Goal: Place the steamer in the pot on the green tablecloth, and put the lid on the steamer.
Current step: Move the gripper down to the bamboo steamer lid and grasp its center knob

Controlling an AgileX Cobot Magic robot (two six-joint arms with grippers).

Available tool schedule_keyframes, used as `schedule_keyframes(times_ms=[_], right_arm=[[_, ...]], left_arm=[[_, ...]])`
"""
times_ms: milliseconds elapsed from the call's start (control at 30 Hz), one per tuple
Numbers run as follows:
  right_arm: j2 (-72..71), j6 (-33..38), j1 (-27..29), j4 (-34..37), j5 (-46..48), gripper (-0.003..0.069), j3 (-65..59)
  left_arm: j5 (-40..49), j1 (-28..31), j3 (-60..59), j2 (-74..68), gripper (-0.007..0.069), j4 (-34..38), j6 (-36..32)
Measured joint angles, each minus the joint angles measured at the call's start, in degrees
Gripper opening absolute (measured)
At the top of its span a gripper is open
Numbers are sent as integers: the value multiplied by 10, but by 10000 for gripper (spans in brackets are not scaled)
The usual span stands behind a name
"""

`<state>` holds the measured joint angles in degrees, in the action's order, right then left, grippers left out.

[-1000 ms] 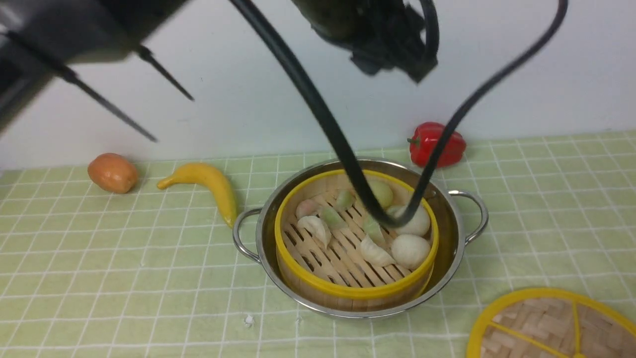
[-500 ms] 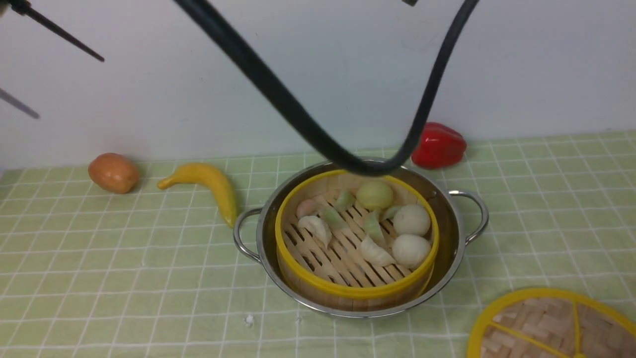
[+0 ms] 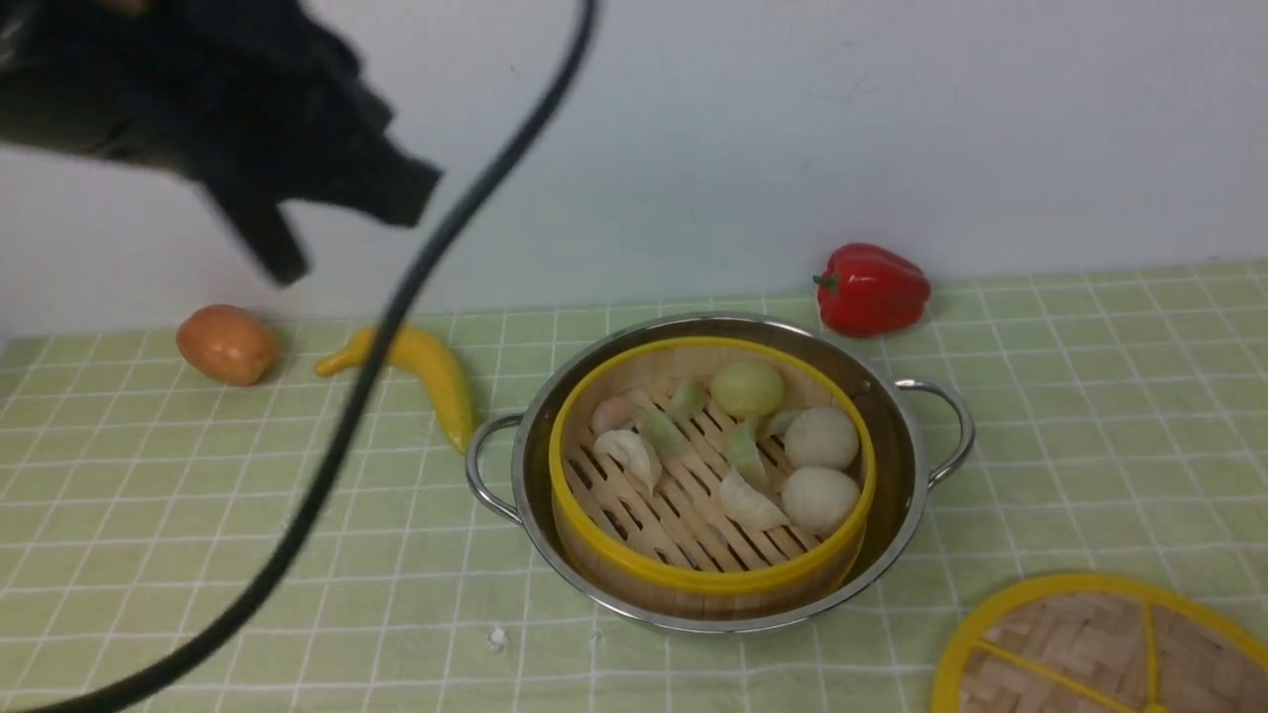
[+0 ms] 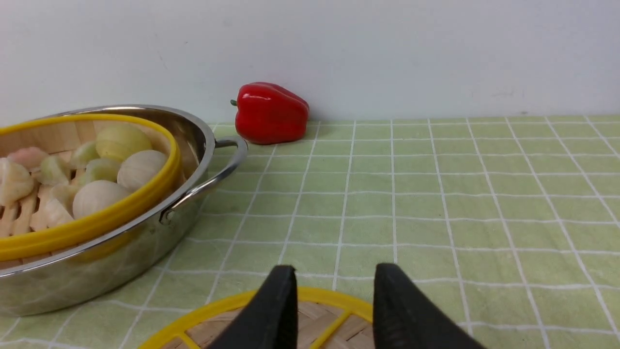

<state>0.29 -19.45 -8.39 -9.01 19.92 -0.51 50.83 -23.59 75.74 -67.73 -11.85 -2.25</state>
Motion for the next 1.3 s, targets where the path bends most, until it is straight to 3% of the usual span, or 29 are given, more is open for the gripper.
schedule_keyframes(times_ms=[100, 167, 233, 333, 467, 733, 900, 1300], right_arm=[[0, 0, 0, 0, 0, 243, 0], [0, 0, 0, 0, 0, 243, 0], [0, 0, 0, 0, 0, 243, 0], [0, 0, 0, 0, 0, 243, 0], [0, 0, 0, 0, 0, 243, 0], [0, 0, 0, 0, 0, 243, 0], [0, 0, 0, 0, 0, 243, 0], [0, 0, 0, 0, 0, 243, 0]], left_arm=[[-56, 106, -110, 63, -8, 66, 1], [-107, 221, -230, 132, -8, 149, -12], [-128, 264, -284, 165, -4, 174, -29], [-199, 337, -432, 262, 4, 207, -117], [-300, 355, -589, 394, 12, 216, -169], [-361, 358, -753, 596, 22, 218, -169], [-320, 358, -761, 671, 34, 214, -168], [-313, 358, -761, 677, 54, 207, -158]])
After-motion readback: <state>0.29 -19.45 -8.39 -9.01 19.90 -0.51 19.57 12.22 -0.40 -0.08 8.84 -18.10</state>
